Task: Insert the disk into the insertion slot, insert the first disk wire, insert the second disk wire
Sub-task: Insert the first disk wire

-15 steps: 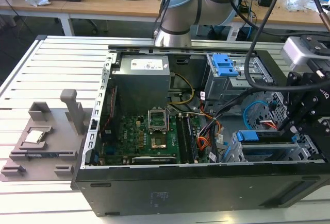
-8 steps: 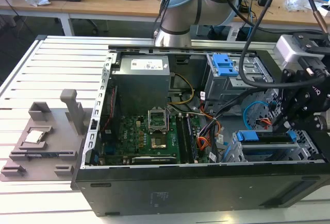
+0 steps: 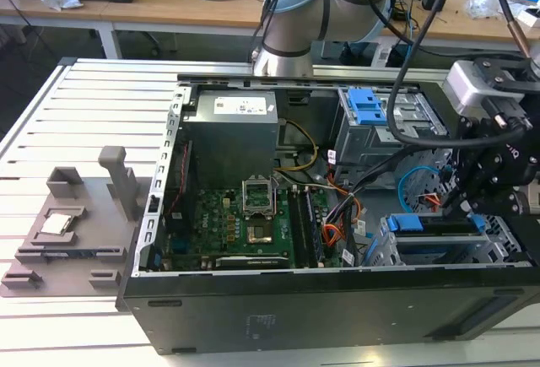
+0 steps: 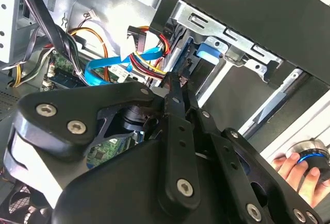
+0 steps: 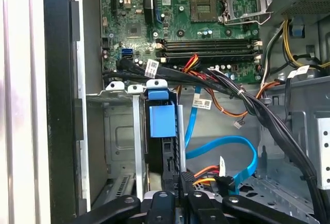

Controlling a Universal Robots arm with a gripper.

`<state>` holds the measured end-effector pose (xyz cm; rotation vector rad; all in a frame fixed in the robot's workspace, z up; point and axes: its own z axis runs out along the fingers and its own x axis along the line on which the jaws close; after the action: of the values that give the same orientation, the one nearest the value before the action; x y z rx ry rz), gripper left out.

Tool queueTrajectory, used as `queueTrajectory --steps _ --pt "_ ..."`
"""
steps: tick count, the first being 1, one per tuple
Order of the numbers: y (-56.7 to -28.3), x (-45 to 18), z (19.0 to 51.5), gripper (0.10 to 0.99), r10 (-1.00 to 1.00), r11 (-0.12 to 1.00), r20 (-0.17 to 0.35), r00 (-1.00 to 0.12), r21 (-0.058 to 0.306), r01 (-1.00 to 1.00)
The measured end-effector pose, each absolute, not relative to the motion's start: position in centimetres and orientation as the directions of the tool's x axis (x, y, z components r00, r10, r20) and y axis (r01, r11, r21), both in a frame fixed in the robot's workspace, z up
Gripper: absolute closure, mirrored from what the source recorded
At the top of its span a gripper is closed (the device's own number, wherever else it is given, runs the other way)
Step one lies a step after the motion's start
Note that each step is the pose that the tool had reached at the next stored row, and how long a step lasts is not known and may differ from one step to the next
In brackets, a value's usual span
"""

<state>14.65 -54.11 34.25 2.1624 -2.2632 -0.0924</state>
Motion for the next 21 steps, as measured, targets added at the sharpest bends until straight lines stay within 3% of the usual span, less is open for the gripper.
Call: queueTrajectory --steps 17,18,19,21 --pt "-54.18 15.26 33.67 0.922 -0.998 0.045 -0.035 -0.046 0.050 -0.998" --pt "-54.18 15.26 33.62 0.914 -0.998 0.045 -0.035 -0.046 0.050 -0.998" --pt "-54.18 15.26 33.70 0.847 -0.998 0.045 -0.034 -0.046 0.050 -0.998" --pt "-54.18 15.26 33.70 0.847 -0.998 0.045 -0.034 -0.046 0.050 -0.998"
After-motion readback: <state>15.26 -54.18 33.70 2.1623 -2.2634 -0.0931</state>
